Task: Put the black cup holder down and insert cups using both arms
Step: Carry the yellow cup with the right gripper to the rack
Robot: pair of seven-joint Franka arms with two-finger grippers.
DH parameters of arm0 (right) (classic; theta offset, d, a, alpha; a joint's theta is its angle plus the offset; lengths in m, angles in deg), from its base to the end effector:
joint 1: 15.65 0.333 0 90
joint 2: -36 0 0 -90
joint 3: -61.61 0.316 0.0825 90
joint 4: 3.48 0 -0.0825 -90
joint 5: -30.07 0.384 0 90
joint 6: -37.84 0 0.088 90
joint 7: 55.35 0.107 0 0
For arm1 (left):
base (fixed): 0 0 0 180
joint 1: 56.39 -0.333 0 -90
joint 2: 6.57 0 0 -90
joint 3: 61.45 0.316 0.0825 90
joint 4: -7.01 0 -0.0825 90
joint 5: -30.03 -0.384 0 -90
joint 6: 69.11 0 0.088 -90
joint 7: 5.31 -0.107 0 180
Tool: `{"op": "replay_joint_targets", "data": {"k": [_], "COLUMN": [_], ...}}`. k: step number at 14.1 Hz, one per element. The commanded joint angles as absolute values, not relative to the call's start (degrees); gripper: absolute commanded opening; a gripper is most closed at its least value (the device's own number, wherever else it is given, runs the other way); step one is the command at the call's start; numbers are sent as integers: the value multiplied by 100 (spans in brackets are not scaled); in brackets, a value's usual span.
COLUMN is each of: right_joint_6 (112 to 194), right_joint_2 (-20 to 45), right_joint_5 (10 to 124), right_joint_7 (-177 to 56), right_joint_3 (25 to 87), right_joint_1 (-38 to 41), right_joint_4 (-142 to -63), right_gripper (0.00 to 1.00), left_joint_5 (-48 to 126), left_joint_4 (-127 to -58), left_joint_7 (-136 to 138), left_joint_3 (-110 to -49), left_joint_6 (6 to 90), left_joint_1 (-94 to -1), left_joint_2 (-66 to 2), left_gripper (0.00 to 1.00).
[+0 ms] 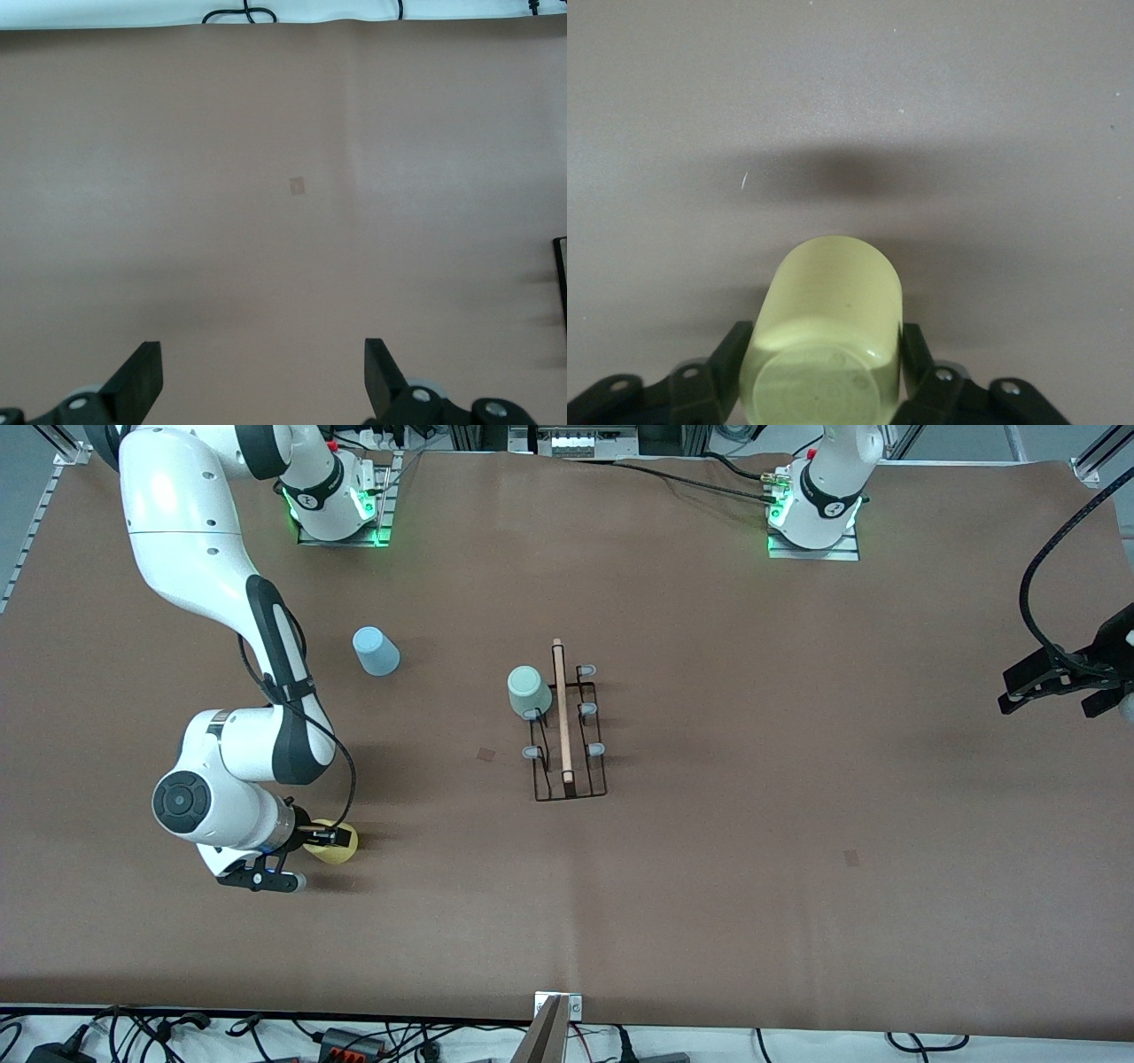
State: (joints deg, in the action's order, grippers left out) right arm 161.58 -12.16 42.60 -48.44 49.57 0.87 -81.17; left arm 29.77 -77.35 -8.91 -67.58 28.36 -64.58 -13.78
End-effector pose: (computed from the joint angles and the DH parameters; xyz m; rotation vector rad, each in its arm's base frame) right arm 0.7292 0.0994 0.2230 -3.1155 0.1541 0.0297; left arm 0.6054 0.0264 0.6111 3.1334 -0.0403 0.1631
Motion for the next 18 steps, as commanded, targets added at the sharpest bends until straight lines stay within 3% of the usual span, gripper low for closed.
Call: {"op": "replay_joint_targets", "data": {"k": [1, 7, 12, 18], "right_joint_6": [15975, 14455, 14313, 14462], "right_joint_2": [-1190, -1041, -768, -777], "right_joint_5": [4299, 4343, 4343, 4352], "right_joint_7": [-5042, -5079, -3569, -1924], "right_joint_3": [5027, 5185, 5185, 5273], "right_joint_1": [51, 437, 1509, 2266], "right_joint_4": [-8012, -6537, -6500, -6491], "right_gripper": [24, 20, 22, 22], "left_joint_5": [3047, 3047, 3047, 3047], "left_joint_4": [-7825, -7825, -7816, -7816], "left_joint_7": [-935, -953, -953, -953], "left_joint_3": [-6795, -6795, -6795, -6786], "left_joint_6": [2818, 2818, 2827, 2827], "left_joint_1": [-6509, -6518, -6527, -6527], "left_joint_2": [-1281, -1298, -1298, -1307], "left_gripper": [100, 100, 100, 100]}}
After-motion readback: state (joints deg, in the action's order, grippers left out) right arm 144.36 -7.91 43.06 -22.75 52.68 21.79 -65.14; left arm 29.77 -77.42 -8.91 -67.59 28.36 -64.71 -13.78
